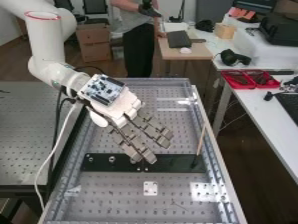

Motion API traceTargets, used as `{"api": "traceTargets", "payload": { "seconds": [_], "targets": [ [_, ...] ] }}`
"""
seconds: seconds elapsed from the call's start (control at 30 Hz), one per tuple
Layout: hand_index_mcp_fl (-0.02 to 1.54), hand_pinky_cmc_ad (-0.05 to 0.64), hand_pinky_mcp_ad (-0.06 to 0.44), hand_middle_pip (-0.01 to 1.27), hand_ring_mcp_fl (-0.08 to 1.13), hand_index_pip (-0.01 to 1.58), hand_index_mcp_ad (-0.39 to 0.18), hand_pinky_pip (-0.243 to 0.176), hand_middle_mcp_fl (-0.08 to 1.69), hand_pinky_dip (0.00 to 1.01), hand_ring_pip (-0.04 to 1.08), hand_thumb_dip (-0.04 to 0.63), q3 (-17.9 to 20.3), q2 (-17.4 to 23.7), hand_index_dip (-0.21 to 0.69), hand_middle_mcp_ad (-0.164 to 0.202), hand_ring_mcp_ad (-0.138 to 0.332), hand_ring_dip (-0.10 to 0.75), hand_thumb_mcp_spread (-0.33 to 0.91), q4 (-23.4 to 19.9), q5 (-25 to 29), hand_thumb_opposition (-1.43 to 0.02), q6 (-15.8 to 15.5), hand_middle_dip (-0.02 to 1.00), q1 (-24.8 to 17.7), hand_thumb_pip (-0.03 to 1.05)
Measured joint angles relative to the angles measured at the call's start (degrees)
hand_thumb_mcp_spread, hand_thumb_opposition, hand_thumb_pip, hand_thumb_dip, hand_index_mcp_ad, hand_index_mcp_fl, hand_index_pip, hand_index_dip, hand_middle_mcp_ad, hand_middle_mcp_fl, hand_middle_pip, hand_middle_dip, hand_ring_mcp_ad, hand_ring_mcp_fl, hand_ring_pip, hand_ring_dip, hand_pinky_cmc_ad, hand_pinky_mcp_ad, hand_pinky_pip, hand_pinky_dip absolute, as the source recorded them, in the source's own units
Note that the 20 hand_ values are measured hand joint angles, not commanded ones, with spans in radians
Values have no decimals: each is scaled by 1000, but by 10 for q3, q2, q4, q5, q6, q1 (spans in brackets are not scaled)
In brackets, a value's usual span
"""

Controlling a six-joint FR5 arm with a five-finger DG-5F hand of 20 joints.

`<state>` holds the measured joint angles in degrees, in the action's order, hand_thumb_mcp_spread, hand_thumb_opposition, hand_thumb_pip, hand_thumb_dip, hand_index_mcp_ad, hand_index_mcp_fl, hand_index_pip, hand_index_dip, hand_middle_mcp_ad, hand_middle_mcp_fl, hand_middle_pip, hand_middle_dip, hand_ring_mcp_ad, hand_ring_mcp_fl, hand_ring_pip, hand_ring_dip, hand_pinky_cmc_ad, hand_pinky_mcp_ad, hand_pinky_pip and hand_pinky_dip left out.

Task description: Grab the pcb board and place it in the clear container

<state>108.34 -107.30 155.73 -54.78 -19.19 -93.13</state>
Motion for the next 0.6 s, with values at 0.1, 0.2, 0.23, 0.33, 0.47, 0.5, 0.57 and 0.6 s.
{"api": "traceTargets", "payload": {
  "seconds": [0.1,0.2,0.23,0.33,0.47,0.5,0.57,0.6],
  "targets": [
    [152,312,253,157,14,101,131,-108,40,585,106,54,2,-10,204,138,278,12,267,-7,20,-759,10,51,-5,468],
    [154,312,246,157,14,99,127,-108,40,593,105,51,3,-15,204,138,278,12,269,-8,34,-759,18,51,-8,468],
    [183,312,246,159,14,101,120,-108,44,599,108,70,3,-16,204,140,276,12,269,-6,40,-759,20,65,-10,471],
    [185,312,243,154,9,101,119,-108,42,600,103,73,1,-19,204,141,274,12,269,2,50,-759,24,65,-14,475],
    [188,312,243,150,12,101,119,-105,38,602,106,73,-3,-19,204,141,274,12,269,8,63,-759,26,65,-19,475],
    [188,312,243,152,10,101,119,-105,38,616,108,73,-5,-17,204,141,274,12,269,7,69,-759,24,70,-22,475],
    [185,312,246,152,5,101,119,-108,37,618,87,73,-7,-16,204,141,274,12,265,7,80,-759,25,73,-26,478],
    [188,312,248,152,5,101,119,-108,37,618,87,73,-8,-16,204,141,274,12,262,6,88,-759,28,75,-30,478]
  ]
}}
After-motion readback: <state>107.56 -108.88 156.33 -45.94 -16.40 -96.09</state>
